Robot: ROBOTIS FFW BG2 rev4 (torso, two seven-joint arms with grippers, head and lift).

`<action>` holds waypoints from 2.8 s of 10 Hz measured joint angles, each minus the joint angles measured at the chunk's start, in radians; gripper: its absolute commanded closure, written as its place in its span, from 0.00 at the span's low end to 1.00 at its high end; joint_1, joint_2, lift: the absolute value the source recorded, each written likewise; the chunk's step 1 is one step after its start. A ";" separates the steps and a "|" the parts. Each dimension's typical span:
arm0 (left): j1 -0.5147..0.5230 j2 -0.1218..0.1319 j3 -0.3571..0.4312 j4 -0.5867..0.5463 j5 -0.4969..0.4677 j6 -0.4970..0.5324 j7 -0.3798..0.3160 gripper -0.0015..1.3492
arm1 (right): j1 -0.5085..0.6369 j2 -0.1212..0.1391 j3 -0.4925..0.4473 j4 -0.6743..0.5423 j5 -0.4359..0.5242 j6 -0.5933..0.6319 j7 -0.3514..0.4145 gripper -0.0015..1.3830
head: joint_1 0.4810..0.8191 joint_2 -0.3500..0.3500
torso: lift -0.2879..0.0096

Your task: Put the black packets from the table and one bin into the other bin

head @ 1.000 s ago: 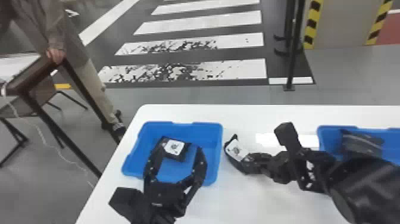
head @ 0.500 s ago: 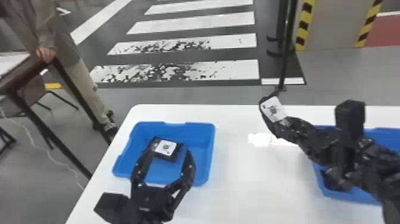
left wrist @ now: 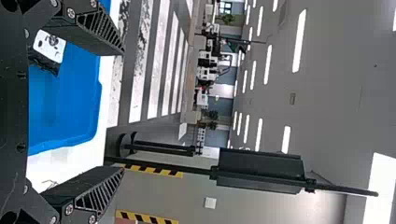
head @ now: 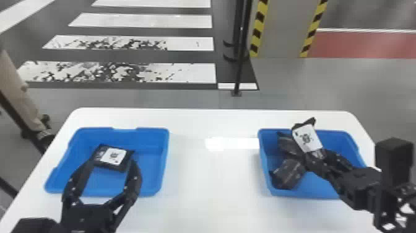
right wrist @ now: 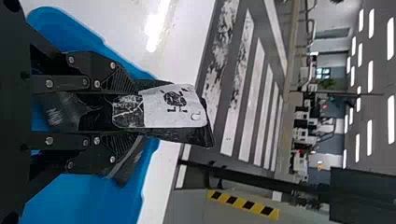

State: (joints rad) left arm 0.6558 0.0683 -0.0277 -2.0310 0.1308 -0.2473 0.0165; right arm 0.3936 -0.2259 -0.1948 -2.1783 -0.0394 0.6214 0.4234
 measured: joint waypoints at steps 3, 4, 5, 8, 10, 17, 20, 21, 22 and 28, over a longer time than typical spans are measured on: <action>0.002 -0.002 0.005 0.000 -0.005 -0.001 -0.005 0.12 | 0.035 0.018 -0.133 0.073 0.087 0.019 0.005 0.62 | 0.63 0.23 | 0.60; 0.002 -0.002 0.006 0.000 -0.007 0.000 -0.007 0.12 | 0.007 0.017 -0.145 0.127 0.093 -0.003 0.014 0.54 | 0.63 0.19 | 0.60; 0.001 -0.002 0.006 0.000 -0.010 0.002 -0.009 0.12 | -0.027 0.013 -0.150 0.183 0.095 -0.033 0.025 0.34 | 0.63 0.18 | 0.60; -0.006 -0.002 0.007 0.000 -0.021 0.000 -0.011 0.11 | -0.026 0.012 -0.156 0.245 0.028 -0.179 0.046 0.09 | 0.63 0.19 | 0.60; -0.028 -0.002 0.023 0.000 -0.038 0.020 -0.025 0.11 | 0.053 0.044 -0.176 0.191 -0.022 -0.323 0.036 0.13 | 0.63 0.23 | 0.60; -0.366 0.042 0.286 0.071 -0.360 0.520 -0.463 0.12 | 0.202 0.107 -0.177 0.100 -0.088 -0.432 0.032 0.14 | 0.63 0.45 | 0.60; -0.508 0.112 0.261 0.241 -0.426 0.608 -0.567 0.12 | 0.188 0.097 -0.146 0.124 -0.112 -0.435 0.046 0.14 | 0.63 0.53 | 0.60; -0.548 0.129 0.225 0.297 -0.427 0.637 -0.589 0.12 | 0.183 0.092 -0.132 0.133 -0.117 -0.435 0.049 0.14 | 0.63 0.53 | 0.60; -0.593 0.149 0.178 0.357 -0.429 0.657 -0.602 0.12 | 0.179 0.089 -0.117 0.142 -0.123 -0.435 0.051 0.14 | 0.63 0.52 | 0.60; -0.702 0.244 0.104 0.581 -0.507 0.723 -0.627 0.11 | 0.173 0.079 -0.073 0.175 -0.143 -0.434 0.058 0.14 | 0.63 0.63 | 0.60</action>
State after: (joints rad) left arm -0.0465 0.3127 0.0764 -1.4497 -0.3758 0.4756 -0.6102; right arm 0.5661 -0.1471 -0.2683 -2.0036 -0.1825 0.1871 0.4809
